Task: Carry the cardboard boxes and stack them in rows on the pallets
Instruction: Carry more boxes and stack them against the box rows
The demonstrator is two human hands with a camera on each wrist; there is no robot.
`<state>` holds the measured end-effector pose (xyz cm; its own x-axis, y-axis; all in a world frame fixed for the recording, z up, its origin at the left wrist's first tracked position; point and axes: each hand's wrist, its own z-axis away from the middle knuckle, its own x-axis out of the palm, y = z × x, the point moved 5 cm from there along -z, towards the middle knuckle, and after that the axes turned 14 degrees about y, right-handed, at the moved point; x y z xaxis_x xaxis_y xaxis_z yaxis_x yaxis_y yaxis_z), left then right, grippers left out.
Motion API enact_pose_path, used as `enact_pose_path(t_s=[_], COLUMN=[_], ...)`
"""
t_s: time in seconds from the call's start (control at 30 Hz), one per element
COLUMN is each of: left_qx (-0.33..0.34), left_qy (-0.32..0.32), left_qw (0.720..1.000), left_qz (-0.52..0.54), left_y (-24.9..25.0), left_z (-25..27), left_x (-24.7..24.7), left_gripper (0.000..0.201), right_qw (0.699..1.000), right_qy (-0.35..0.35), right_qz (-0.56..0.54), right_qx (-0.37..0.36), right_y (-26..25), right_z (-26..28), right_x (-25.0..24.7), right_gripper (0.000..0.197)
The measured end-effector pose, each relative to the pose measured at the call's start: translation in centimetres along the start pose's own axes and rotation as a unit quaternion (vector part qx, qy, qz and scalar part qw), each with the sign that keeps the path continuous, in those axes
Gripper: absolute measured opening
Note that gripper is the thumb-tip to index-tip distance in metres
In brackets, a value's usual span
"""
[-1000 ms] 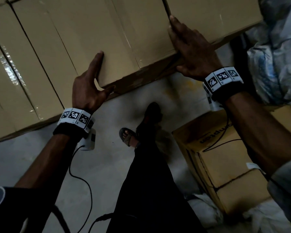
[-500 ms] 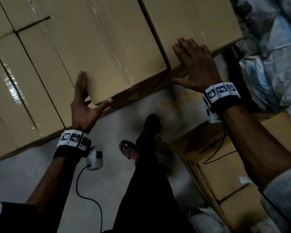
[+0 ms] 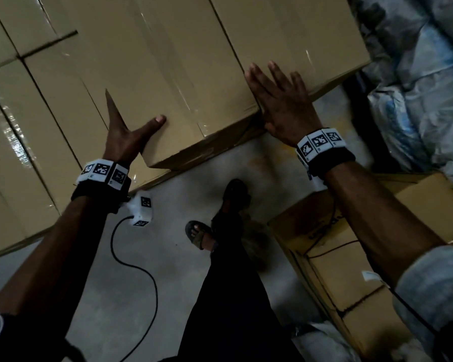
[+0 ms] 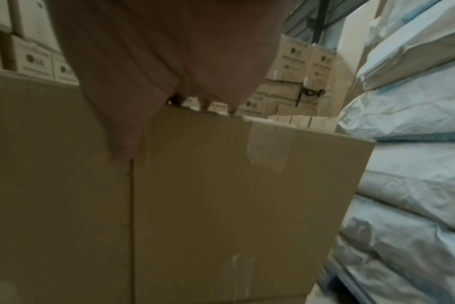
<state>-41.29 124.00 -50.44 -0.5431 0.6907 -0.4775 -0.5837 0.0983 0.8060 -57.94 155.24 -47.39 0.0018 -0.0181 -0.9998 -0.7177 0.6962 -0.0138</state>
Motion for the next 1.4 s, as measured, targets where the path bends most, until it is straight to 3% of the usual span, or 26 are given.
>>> enact_pose_path(t_s=[0.2, 0.47, 0.6, 0.67, 0.7, 0.77, 0.83, 0.97, 1.03, 1.1, 1.2, 1.33, 1.4], left_qx=[0.002, 0.011, 0.059, 0.124, 0.187, 0.34, 0.442, 0.489, 0.499, 0.499, 0.496, 0.51, 0.513], left_qy=[-0.001, 0.001, 0.021, 0.093, 0.135, 0.165, 0.106, -0.028, -0.06, -0.069, -0.085, -0.105, -0.099], left_qw=[1.0, 1.0, 0.998, 0.983, 0.961, 0.901, 0.864, 0.831, 0.808, 0.796, 0.773, 0.751, 0.749], left_qz=[0.012, 0.008, -0.02, -0.096, -0.149, -0.213, -0.216, -0.264, -0.307, -0.336, -0.385, -0.406, -0.409], left_y=[0.2, 0.0, 0.8, 2.1, 3.1, 5.8, 7.8, 9.5, 10.6, 11.7, 12.2, 11.4, 11.2], left_z=[0.1, -0.2, 0.6, 2.3, 3.7, 7.1, 10.0, 12.1, 12.0, 10.6, 7.4, 5.4, 5.3], left_x=[0.3, 0.0, -0.1, -0.6, -0.7, 0.5, 3.4, 9.8, 12.7, 14.9, 17.1, 17.8, 17.7], left_gripper=[0.141, 0.133, 0.126, 0.126, 0.119, 0.096, 0.078, 0.075, 0.08, 0.08, 0.085, 0.085, 0.084], right_qw=[1.0, 0.999, 0.999, 0.99, 0.977, 0.912, 0.807, 0.558, 0.468, 0.411, 0.345, 0.285, 0.277], right_qy=[0.029, 0.033, 0.028, 0.089, 0.145, 0.289, 0.376, 0.344, 0.268, 0.195, 0.109, 0.076, 0.074], right_qz=[0.0, -0.01, -0.046, -0.094, -0.128, -0.215, -0.304, -0.455, -0.513, -0.577, -0.646, -0.705, -0.712], right_qx=[0.001, -0.001, -0.009, 0.049, 0.094, 0.194, 0.339, 0.602, 0.667, 0.678, 0.672, 0.645, 0.641], right_y=[0.2, 0.0, 0.6, 1.6, 2.3, 3.8, 5.0, 5.3, 4.8, 3.5, 1.1, -0.1, -0.1], right_z=[0.1, 0.2, 0.5, 1.0, 1.4, 2.8, 4.7, 7.2, 7.8, 8.0, 7.8, 6.8, 6.5], right_x=[0.8, 0.8, 0.5, 0.1, -0.3, -1.2, -0.9, 2.0, 4.2, 6.1, 7.7, 9.2, 9.7], right_gripper=[0.104, 0.102, 0.107, 0.098, 0.093, 0.081, 0.074, 0.076, 0.083, 0.091, 0.067, 0.076, 0.075])
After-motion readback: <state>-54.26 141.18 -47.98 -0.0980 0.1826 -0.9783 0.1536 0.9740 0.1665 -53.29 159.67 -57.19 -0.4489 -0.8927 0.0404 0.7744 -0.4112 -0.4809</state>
